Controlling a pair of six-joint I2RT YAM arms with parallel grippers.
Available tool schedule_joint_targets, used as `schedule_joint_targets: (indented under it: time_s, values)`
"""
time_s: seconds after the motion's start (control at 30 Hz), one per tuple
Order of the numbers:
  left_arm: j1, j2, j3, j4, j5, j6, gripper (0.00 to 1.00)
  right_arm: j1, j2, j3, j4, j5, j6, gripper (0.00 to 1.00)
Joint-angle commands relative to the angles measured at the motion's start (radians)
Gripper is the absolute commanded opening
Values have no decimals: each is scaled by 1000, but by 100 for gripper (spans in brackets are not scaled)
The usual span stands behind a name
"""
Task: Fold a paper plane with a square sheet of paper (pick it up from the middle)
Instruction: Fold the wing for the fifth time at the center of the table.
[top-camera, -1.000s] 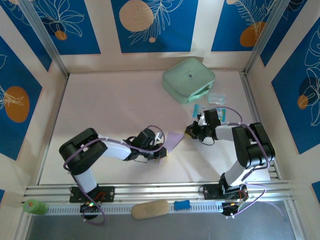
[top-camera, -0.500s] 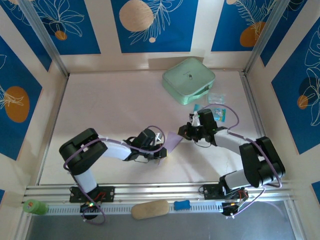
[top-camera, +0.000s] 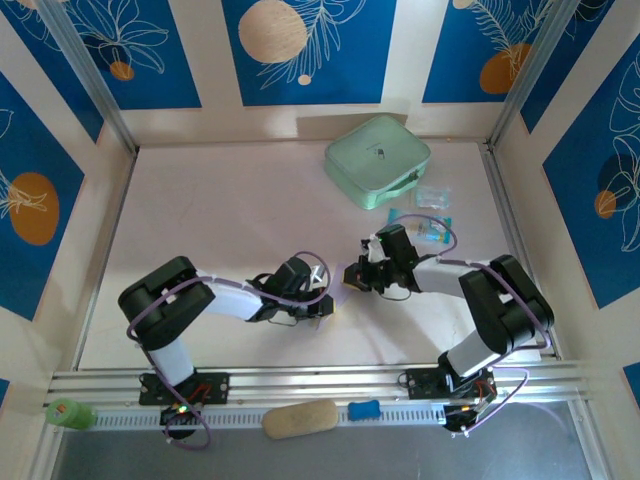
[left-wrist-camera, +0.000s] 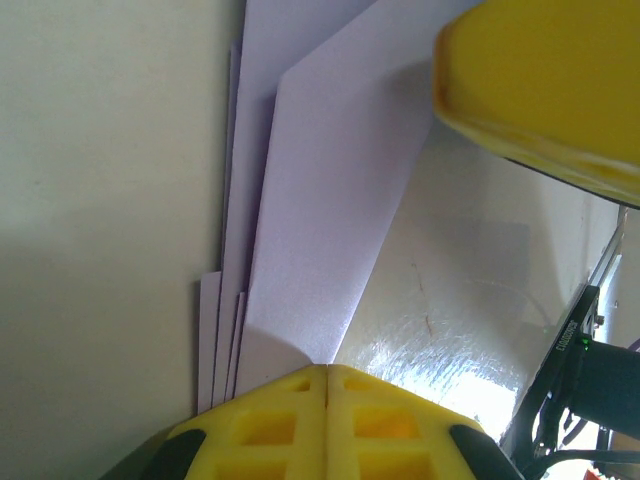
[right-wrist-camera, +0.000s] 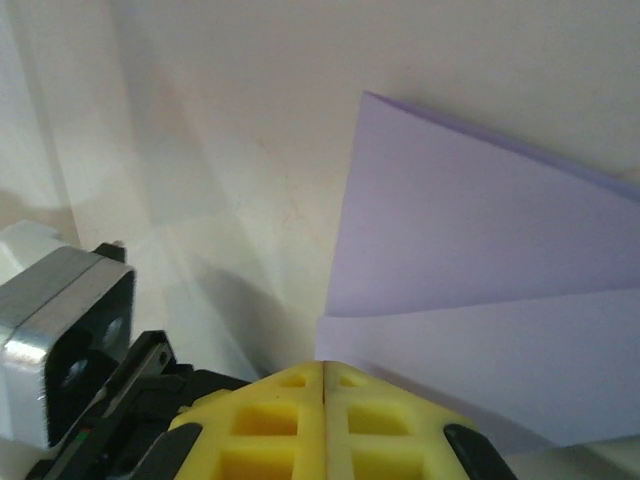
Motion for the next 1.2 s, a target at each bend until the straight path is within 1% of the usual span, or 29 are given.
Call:
schedule_joint_targets:
  time_s: [0.0, 0.23, 0.33, 0.43, 0.47, 0.53, 0.6, 0.67, 0.7, 0.8, 1.03, 1.17]
  values:
    - [-15, -4, -27, -83, -13, 9, 0, -22, 51, -15, -5, 9, -25, 4]
    - [-18, -59, -1, -68, 15, 31, 0, -65, 101, -28, 1, -21, -50, 2]
    - [-18, -91, 38, -117, 11, 62, 7, -64, 104, -24, 5, -31, -54, 2]
    - [-11, -145, 56, -186, -42, 88, 11, -65, 101, -19, 17, -65, -78, 2]
    - [-4, -161, 61, -222, -61, 91, 14, -62, 94, -14, 19, -85, -89, 2]
    - [17, -182, 64, -285, -79, 98, 16, -56, 67, -8, 23, -106, -102, 3]
    - [48, -199, 51, -315, -73, 120, 19, -45, 12, -3, -1, -102, -103, 7]
    - [76, -209, 35, -340, -71, 133, 23, -41, -51, -7, -48, -52, -91, 12]
    - [90, -204, 31, -346, -52, 145, 25, -41, -79, -12, -82, -21, -82, 15]
    - [115, -170, 49, -373, -7, 190, 26, -44, -142, -56, -108, 7, -58, 21]
    - [119, -89, 111, -384, 78, 249, 32, -18, -217, -132, -121, 7, 2, 24]
    - [119, -59, 134, -395, 89, 267, 32, 2, -229, -153, -121, 0, 14, 24]
